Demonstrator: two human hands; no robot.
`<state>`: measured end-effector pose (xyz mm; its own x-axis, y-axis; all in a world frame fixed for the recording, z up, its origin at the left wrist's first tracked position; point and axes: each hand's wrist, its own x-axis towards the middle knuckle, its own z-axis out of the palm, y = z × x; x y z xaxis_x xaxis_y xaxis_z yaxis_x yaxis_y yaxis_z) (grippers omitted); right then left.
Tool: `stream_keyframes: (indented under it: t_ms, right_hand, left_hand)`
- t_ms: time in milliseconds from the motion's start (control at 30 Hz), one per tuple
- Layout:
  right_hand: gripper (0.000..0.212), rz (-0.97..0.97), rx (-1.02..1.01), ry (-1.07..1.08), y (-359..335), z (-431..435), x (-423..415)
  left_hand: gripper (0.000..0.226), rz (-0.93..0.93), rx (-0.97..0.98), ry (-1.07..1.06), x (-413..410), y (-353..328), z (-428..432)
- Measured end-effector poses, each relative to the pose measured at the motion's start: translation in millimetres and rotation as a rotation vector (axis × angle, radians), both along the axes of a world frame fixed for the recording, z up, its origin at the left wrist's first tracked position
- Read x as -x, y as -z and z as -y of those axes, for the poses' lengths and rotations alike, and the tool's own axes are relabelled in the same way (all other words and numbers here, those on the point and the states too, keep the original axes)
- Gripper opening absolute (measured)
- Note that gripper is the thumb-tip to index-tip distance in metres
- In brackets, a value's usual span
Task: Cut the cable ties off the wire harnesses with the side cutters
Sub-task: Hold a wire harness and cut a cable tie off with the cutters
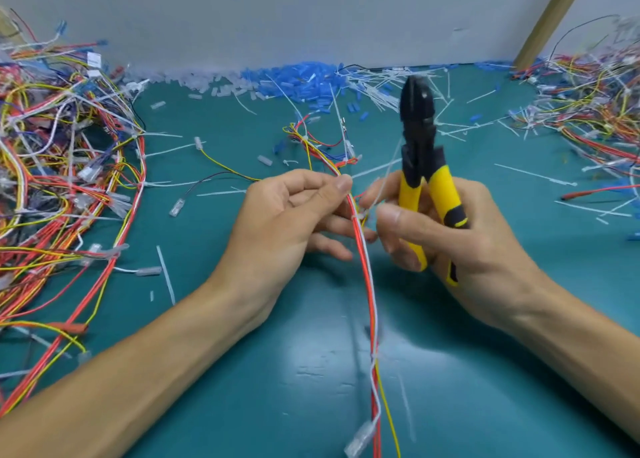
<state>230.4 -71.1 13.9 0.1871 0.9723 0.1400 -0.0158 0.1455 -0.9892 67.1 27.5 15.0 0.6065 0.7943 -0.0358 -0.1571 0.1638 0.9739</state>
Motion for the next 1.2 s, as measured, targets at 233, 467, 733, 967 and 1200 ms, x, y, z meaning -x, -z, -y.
stream_keyframes:
  t_ms: [233,467,733,967,1200]
  right_hand:
    - [0.017,0.033,0.017,0.025,-2.6,0.3,-6.4]
    - [0.021,0.017,0.044,-0.036,-0.9,0.0,-5.6]
    - [0.015,-0.050,0.069,0.040,3.7,-4.4,-0.2]
    - [0.025,-0.132,0.142,0.017,-0.8,-7.7,-4.3]
    - [0.026,0.078,0.122,-0.268,0.8,4.7,2.1]
  left_hand:
    - [0.024,-0.104,-0.050,0.162,6.2,0.5,10.5]
    - [0.035,-0.163,-0.012,0.272,7.2,-7.2,14.7]
    - [0.034,-0.184,-0.084,0.195,3.8,-4.6,20.9]
    - [0.027,0.073,0.050,-0.057,1.4,-7.0,5.0]
    - [0.007,0.166,0.090,-0.125,3.7,-4.6,-8.4]
